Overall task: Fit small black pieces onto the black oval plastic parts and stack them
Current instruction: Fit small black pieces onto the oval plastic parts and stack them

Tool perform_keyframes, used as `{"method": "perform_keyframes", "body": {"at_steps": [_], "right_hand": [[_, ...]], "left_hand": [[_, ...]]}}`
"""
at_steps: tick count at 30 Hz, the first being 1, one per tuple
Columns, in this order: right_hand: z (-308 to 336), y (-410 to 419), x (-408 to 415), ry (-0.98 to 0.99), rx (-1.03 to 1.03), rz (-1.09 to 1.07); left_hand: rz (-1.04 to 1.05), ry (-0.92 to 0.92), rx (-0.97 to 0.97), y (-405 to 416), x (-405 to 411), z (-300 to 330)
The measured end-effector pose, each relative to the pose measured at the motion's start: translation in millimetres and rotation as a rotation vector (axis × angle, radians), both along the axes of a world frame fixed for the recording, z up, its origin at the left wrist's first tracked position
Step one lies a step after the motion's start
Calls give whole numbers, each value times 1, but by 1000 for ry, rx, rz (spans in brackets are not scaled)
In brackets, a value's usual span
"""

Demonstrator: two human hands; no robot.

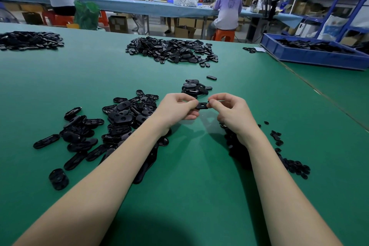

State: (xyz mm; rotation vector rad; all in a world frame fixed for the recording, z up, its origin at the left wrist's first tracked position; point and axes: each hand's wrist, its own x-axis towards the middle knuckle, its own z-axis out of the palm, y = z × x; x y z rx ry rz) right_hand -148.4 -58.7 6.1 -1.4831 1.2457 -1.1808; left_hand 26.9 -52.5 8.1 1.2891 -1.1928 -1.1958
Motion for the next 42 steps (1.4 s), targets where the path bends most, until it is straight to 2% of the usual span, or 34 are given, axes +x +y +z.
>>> {"method": "perform_keyframes", "body": {"at_steps": [15, 42], "right_hand": [[-4, -3, -2, 62, -15, -107], [6, 1, 2, 177, 78, -159]], "left_hand": [[-20, 55, -21, 5, -2, 3], [-94, -86, -90, 8, 1, 5]]}}
